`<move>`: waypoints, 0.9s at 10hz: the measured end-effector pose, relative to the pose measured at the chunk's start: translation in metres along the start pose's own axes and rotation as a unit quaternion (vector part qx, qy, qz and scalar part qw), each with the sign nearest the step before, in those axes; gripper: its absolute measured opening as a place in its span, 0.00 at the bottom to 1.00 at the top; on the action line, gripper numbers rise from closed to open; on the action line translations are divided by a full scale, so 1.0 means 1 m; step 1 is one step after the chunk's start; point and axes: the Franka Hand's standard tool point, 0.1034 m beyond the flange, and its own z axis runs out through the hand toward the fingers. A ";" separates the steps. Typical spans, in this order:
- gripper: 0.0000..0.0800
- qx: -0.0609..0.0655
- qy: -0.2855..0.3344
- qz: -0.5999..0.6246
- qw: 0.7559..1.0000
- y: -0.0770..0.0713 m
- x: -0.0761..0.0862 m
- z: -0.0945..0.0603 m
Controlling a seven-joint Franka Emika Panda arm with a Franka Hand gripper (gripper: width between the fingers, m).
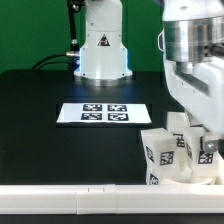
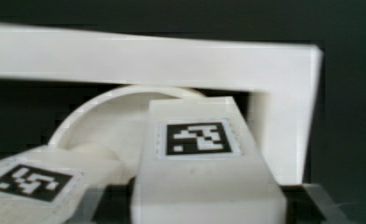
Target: Assemble stool
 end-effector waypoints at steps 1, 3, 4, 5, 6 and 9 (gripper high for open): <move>0.42 0.011 -0.007 0.068 0.998 0.001 0.000 0.000; 0.42 0.013 -0.012 0.103 0.995 0.001 0.000 0.001; 0.49 0.012 -0.012 0.103 0.995 0.002 0.000 0.001; 0.70 0.012 -0.011 0.090 0.996 0.002 0.000 0.002; 0.70 0.011 -0.012 0.069 0.997 0.002 -0.001 0.001; 0.80 -0.001 -0.030 -0.118 0.993 0.001 -0.013 -0.027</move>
Offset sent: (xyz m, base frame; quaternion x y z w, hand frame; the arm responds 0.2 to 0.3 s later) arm 0.0000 0.0000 0.0000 0.0000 0.0000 0.0650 0.9979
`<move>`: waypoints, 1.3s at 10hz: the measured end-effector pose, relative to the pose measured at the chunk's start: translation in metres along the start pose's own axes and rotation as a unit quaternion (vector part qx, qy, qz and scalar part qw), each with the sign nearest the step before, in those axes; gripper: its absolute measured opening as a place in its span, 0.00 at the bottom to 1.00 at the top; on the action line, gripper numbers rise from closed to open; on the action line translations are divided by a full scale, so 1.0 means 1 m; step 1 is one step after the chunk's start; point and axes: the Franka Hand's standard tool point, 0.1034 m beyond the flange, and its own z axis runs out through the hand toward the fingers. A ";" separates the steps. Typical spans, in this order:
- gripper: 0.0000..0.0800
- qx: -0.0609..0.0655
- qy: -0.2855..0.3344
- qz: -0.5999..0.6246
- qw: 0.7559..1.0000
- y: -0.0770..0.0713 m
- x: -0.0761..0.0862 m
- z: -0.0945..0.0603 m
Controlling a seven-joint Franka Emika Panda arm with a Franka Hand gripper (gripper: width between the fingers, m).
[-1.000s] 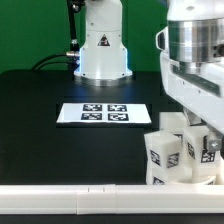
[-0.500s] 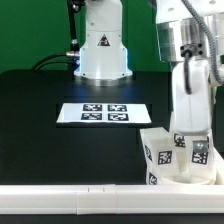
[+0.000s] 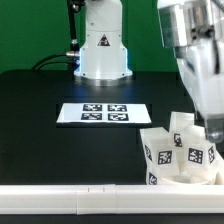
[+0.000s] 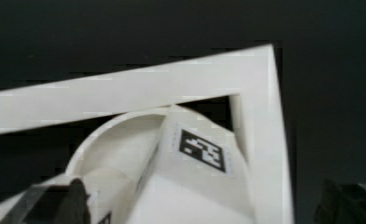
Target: Assemble stool
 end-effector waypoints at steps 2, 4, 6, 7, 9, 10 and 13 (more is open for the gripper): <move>0.81 -0.005 -0.005 -0.076 0.997 0.000 -0.001 -0.001; 0.81 -0.006 -0.003 -0.154 0.988 0.000 0.001 0.000; 0.81 -0.028 -0.001 -0.310 0.950 0.000 -0.002 -0.004; 0.81 -0.029 -0.004 -0.391 0.920 -0.005 -0.004 -0.006; 0.81 -0.032 0.001 -0.475 0.880 -0.006 -0.004 -0.005; 0.81 -0.035 0.001 -0.508 0.861 -0.004 -0.002 -0.004; 0.81 -0.050 0.013 -0.661 0.749 -0.007 0.002 -0.006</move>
Offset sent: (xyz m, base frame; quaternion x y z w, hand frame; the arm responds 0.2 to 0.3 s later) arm 0.0000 0.0000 0.0000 0.0000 0.0000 -0.1938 0.9810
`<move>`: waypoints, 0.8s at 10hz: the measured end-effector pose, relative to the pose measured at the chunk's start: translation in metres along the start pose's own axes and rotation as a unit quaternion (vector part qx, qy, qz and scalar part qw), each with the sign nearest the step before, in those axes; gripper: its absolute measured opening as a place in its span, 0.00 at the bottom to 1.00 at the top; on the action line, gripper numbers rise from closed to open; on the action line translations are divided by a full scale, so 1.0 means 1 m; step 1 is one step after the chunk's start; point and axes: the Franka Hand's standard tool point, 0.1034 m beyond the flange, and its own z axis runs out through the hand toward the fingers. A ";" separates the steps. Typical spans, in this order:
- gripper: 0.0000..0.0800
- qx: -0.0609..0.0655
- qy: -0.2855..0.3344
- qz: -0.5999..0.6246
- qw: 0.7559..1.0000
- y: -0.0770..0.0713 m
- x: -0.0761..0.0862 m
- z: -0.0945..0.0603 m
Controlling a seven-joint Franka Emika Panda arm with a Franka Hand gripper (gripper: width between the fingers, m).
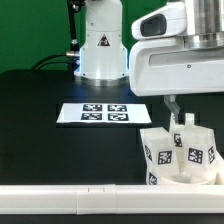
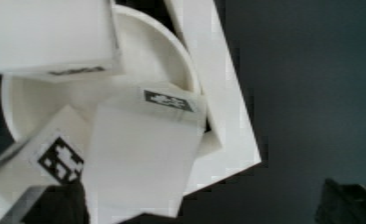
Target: Assemble stool
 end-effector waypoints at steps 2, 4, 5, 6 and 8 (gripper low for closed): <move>0.81 -0.019 -0.008 -0.179 0.984 0.000 -0.005 0.010; 0.81 -0.028 -0.008 -0.233 0.972 -0.001 -0.005 0.012; 0.81 -0.032 -0.010 -0.269 0.963 0.003 -0.004 0.011; 0.81 -0.034 -0.011 -0.293 0.955 0.005 -0.004 0.011; 0.81 -0.050 -0.015 -0.399 0.915 0.011 -0.003 0.021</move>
Offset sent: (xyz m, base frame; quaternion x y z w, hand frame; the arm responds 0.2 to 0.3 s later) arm 0.0000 0.0000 0.0000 0.0000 0.0000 -0.1296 0.9916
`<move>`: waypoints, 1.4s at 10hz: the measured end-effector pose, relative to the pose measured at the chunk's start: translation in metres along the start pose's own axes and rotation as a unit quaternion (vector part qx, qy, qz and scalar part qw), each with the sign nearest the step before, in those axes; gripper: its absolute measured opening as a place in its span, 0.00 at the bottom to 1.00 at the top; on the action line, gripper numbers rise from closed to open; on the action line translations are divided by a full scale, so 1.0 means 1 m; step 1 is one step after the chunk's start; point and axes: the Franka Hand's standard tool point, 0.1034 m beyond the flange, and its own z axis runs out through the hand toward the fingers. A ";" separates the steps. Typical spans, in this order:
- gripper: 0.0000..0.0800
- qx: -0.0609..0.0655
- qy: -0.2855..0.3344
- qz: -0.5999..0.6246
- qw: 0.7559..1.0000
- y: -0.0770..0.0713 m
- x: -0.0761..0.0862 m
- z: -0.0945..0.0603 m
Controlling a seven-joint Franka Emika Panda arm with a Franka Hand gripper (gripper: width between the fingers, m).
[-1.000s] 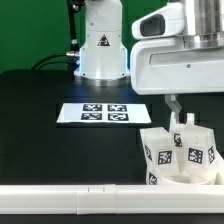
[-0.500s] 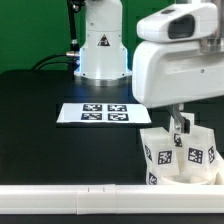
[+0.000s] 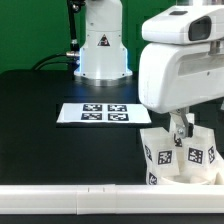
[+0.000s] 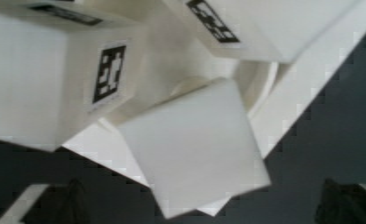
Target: Assemble stool
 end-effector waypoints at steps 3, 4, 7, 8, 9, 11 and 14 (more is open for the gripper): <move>0.81 0.002 -0.004 0.023 1.000 -0.005 -0.001 0.012; 0.70 0.002 -0.004 0.034 0.999 -0.005 -0.001 0.013; 0.42 0.002 -0.004 0.096 0.995 -0.005 -0.001 0.013; 0.42 0.002 -0.004 0.135 0.991 -0.005 -0.001 0.013; 0.42 0.004 -0.003 0.222 0.975 -0.006 -0.001 0.013; 0.42 0.021 0.002 0.421 0.907 -0.005 0.001 0.012; 0.42 0.031 0.003 0.532 0.846 -0.002 0.000 0.012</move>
Offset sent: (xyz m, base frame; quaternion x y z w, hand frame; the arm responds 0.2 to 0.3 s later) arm 0.0000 0.0000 0.0000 0.0000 0.0000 0.0650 0.9979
